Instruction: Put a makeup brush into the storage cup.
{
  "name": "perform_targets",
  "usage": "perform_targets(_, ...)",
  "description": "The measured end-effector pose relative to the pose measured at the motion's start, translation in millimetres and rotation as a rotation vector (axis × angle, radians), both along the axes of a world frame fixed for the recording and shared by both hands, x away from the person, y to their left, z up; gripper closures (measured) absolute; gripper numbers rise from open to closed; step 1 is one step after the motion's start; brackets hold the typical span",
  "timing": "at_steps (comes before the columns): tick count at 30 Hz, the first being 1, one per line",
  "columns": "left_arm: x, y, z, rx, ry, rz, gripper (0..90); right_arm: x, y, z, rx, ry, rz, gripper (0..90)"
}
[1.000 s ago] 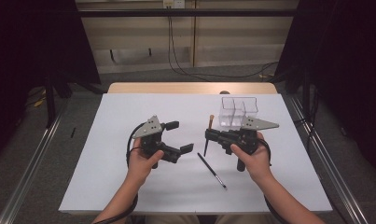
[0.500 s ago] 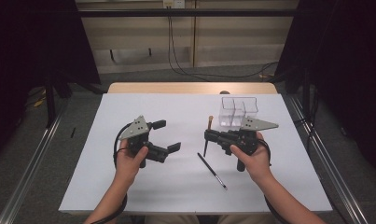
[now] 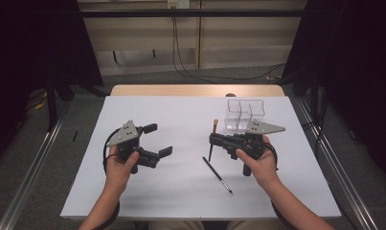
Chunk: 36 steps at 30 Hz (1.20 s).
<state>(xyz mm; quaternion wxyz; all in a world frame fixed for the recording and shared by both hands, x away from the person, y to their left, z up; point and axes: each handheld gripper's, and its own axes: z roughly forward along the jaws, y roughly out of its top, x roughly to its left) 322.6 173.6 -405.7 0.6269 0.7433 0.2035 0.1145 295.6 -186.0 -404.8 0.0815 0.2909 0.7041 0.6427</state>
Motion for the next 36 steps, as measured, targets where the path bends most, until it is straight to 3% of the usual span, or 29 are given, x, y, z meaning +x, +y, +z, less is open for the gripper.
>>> perform_targets(36, -13.5, 62.1, -7.4, 0.031, -0.005, 0.103, 0.0, -0.7, -1.5, 3.5, -0.012, -0.007, -0.007, 84.4)
